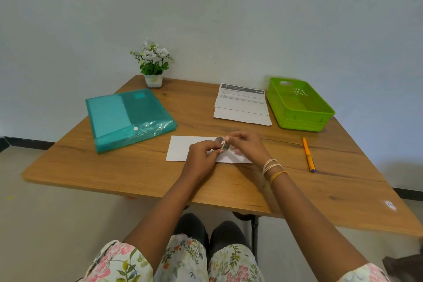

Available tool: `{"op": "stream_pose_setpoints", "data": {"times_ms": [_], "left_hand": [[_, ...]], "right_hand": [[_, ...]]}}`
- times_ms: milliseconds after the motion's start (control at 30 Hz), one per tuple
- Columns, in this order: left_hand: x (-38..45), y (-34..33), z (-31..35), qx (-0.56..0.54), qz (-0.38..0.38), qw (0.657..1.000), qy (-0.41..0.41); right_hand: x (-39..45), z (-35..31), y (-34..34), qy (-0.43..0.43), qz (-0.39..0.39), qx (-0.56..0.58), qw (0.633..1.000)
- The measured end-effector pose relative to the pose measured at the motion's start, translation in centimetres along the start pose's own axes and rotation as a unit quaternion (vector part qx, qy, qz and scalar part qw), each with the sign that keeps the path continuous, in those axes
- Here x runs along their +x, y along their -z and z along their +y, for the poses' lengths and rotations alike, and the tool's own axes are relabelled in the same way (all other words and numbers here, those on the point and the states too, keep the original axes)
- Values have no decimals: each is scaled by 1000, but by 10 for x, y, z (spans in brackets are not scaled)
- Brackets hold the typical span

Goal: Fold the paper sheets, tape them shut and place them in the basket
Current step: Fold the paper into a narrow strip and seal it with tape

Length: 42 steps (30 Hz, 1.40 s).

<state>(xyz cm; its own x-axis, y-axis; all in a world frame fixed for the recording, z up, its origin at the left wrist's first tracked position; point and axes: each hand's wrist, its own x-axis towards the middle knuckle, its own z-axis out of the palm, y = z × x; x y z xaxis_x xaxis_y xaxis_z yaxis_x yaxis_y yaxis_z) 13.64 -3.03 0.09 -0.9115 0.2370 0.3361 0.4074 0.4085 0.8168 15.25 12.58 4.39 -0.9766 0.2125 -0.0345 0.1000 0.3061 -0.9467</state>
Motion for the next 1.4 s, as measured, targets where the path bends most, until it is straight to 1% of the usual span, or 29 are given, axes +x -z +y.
{"op": "stream_pose_setpoints", "data": {"times_ms": [67,133,200,267,333,400,467,500,567,633,733,767,833,867,900,933,967,1033,1100,1167,1233,1300,1367,1400], "left_hand": [[-1,1,1,0,4,1000,4],[-2,2,3,-7,10,1000,6],[-3,3,3,-11,10,1000,0],[-3,2,3,-22,15,1000,-6],[-2,2,3,-33,19,999,2],[-1,2,2,-21,18,1000,13],[-1,0,2,-7,14,1000,15],[-1,0,2,-3,13,1000,14],[-1,0,2,0,14,1000,12],[-1,0,2,2,17,1000,11],[-1,0,3,8,18,1000,7],[-1,-1,3,13,18,1000,6],[0,1,4,22,19,1000,9],[0,2,2,26,21,999,12],[1,5,1,34,24,999,17],[2,8,-1,47,27,998,25],[4,12,-2,63,33,997,35],[8,21,-7,115,57,990,58],[12,31,-14,196,71,974,90],[13,38,-19,255,48,955,144],[12,40,-23,263,32,950,163],[10,39,-24,246,35,956,155],[9,38,-26,236,38,959,152],[9,38,-26,239,36,958,153]], "right_hand": [[-3,-3,-5,-50,-38,77,995],[-6,-4,-5,-80,-38,147,985],[-7,-4,-2,-97,-33,178,979],[-5,-5,5,-81,-14,173,982],[-2,-4,17,-30,46,114,992],[1,1,34,30,118,-12,992],[4,9,53,67,173,-187,965],[5,14,61,73,184,-256,946],[6,24,72,61,188,-349,916],[7,31,76,41,184,-406,894],[4,35,76,35,184,-426,885],[3,34,73,44,197,-432,879],[-2,31,64,68,250,-419,870],[-5,29,58,65,272,-392,877],[-7,27,51,49,277,-360,890],[-8,27,45,22,261,-339,904],[-7,27,40,-10,225,-338,914],[-3,26,32,-59,156,-357,919],[1,22,28,-90,139,-352,921],[4,19,25,-112,133,-352,920],[8,14,23,-133,112,-349,921],[11,11,24,-161,96,-324,927],[14,9,25,-180,97,-276,939],[15,10,25,-180,107,-235,949]]}}
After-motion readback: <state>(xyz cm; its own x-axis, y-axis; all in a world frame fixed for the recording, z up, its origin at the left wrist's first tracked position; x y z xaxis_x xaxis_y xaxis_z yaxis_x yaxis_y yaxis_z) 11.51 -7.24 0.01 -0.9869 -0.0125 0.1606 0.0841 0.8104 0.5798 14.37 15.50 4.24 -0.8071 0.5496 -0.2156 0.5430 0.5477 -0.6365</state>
